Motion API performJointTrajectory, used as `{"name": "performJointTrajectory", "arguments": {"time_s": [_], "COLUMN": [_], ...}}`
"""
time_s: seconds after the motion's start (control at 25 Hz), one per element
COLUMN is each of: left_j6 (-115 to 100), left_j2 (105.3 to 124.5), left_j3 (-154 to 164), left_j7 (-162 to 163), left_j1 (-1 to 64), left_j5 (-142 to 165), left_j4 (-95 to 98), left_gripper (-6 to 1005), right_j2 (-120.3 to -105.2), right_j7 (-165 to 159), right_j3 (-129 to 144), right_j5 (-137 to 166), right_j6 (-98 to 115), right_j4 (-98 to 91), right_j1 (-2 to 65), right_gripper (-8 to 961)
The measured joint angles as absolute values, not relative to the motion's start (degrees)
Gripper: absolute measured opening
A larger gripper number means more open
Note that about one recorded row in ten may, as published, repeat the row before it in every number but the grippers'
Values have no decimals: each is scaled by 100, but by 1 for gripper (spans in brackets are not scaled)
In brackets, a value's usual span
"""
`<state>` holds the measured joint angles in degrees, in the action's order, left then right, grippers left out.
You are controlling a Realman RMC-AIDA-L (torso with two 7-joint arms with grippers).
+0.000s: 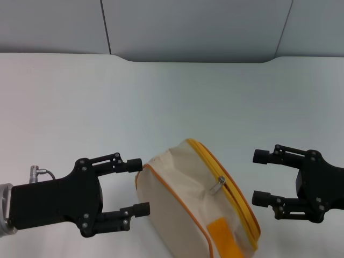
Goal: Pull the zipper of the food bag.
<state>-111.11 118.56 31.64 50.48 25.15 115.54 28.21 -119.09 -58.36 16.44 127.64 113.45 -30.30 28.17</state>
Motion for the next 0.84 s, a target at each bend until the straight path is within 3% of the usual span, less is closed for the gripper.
{"name": "performJointTrajectory", "arguments": {"time_s": [0.84], "left_j6": [-11104], "left_j2": [11865], "left_j3": [3178], "left_j7": [5013], "left_j1": [2503], "left_j5": [11558], "left_j4": [2777], "left_gripper": [736], "right_j2": [-11914], "right_j7": [-5836], "right_j3": [1644], "right_j5": [12774], "right_j6": [11300], "right_j4": [-3109], "right_j1": [2825], "right_gripper": [798]}}
